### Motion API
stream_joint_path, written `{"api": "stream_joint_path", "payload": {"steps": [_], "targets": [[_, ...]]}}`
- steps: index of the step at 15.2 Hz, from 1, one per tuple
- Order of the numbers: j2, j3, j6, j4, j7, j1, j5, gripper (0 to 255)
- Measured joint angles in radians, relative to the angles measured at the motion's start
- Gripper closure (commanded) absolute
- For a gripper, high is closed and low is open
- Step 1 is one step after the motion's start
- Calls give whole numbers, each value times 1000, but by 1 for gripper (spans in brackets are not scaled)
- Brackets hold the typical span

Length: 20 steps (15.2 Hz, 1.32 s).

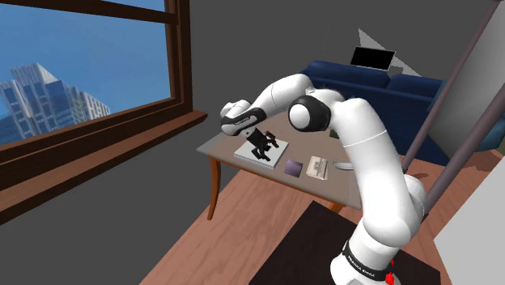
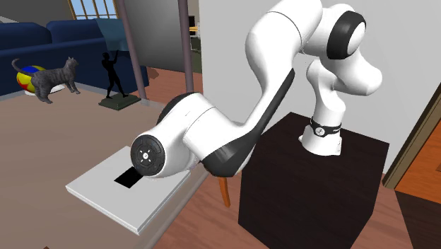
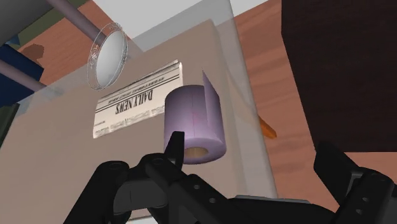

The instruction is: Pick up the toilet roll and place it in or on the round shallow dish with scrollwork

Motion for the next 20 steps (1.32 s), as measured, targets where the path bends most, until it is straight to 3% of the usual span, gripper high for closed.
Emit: {"api": "stream_joint_path", "payload": {"steps": [7,15,20], "targets": [[273,-71,-110,231,-71,-26,-82,0],[232,-81,-18,85,-38,-54,-103,0],[225,-81,-9,70,-35,-56,-104,0]]}}
